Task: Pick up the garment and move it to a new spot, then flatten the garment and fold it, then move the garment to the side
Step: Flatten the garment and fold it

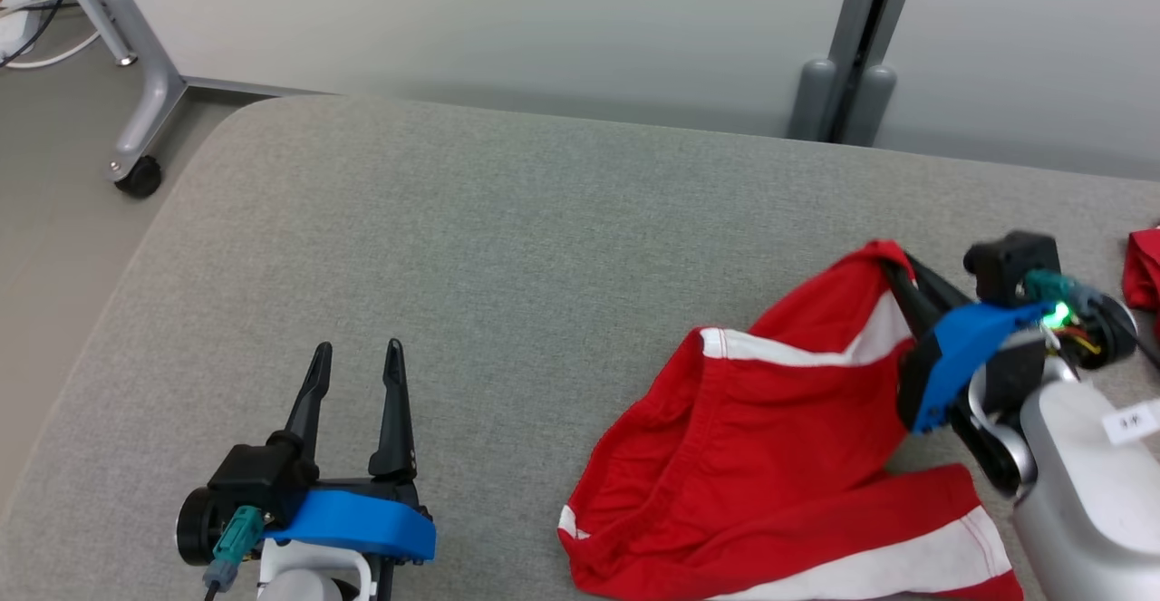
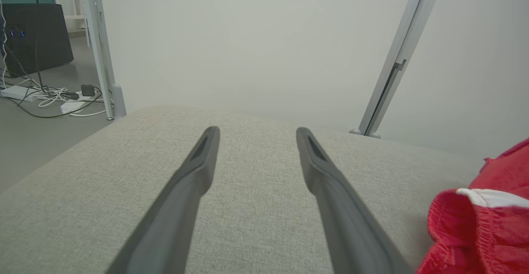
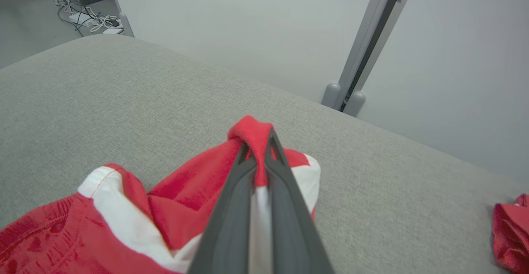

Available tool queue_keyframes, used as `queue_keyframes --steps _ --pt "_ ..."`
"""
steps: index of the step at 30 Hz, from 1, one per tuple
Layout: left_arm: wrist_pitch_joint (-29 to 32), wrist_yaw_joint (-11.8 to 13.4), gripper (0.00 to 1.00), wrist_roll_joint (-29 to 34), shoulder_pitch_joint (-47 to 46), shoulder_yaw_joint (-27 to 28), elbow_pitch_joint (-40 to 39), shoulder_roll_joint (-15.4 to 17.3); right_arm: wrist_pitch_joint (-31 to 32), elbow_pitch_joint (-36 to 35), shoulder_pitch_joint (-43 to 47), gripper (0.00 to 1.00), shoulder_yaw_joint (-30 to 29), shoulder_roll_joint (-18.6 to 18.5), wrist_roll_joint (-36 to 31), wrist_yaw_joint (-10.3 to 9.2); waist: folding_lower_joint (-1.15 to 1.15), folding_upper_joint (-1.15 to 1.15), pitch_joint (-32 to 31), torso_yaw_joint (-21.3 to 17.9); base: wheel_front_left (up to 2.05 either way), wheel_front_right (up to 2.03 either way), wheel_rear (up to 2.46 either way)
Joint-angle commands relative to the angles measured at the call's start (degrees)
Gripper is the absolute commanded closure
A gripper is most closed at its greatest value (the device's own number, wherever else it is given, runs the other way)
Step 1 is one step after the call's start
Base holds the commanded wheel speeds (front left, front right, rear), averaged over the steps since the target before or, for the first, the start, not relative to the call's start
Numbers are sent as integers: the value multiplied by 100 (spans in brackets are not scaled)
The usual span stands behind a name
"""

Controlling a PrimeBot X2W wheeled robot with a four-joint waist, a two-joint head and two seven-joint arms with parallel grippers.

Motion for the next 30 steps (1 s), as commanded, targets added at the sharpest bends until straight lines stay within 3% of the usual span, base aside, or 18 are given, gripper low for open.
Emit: queue_keyframes --steps 1,8,15,16,17,24,30 --pt "-25 9 0 -10 -98 -15 2 -5 -27 56 -178 100 0 46 50 1 0 0 26 37 0 0 0" --pt "-25 43 0 -122 -218 -181 -18 -3 -230 976 -1209 100 -83 337 -102 1 0 0 182 299 0 0 0" --pt "-25 102 0 -231 -316 -314 -42 -4 -1022 2307 -1988 100 -511 724 -415 1 0 0 342 441 0 0 0" --pt "-25 100 0 -246 -318 -327 -39 -6 -1106 2491 -2051 54 -534 782 -455 1 0 0 359 437 0 0 0" --pt "-25 111 0 -252 -321 -337 -38 -5 -1100 2720 -2110 0 -516 828 -505 1 0 0 375 429 0 0 0" --pt "-25 134 0 -185 -265 -282 -7 -5 -1737 3351 -2113 0 -177 891 -639 1 0 0 281 188 0 0 0" --pt "-25 94 0 -8 -61 -97 14 -6 -2086 2957 -1517 0 -32 671 -397 1 0 0 36 -168 0 0 0"
